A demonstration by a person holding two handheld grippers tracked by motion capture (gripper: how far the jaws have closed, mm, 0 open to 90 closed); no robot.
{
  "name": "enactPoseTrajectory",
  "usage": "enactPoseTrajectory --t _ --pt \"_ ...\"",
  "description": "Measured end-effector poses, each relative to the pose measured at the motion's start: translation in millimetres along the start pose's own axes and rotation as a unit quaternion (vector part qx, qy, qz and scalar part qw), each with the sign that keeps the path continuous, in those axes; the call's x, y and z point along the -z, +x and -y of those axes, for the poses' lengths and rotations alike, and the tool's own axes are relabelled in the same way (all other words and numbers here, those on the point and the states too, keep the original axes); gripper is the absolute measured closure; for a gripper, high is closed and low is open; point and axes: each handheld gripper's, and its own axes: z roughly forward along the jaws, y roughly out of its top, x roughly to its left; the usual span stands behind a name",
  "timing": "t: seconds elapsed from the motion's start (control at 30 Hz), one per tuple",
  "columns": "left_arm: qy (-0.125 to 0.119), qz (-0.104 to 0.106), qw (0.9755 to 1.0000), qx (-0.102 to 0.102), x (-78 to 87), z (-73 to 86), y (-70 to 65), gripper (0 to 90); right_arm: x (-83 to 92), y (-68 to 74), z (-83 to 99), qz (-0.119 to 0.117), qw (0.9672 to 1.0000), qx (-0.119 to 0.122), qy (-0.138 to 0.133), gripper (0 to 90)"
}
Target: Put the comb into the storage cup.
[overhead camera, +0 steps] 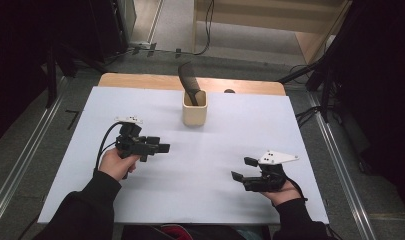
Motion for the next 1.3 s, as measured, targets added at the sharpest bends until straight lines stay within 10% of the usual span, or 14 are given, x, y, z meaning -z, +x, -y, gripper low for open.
enactPoseTrajectory --t 1.3 --pt "0.037 -0.01 0.9992 -0.014 17.5 36.6 -9.4 29.3 -0.7 -0.9 0.3 0.0 1.0 -0.001 0.005 24.2"
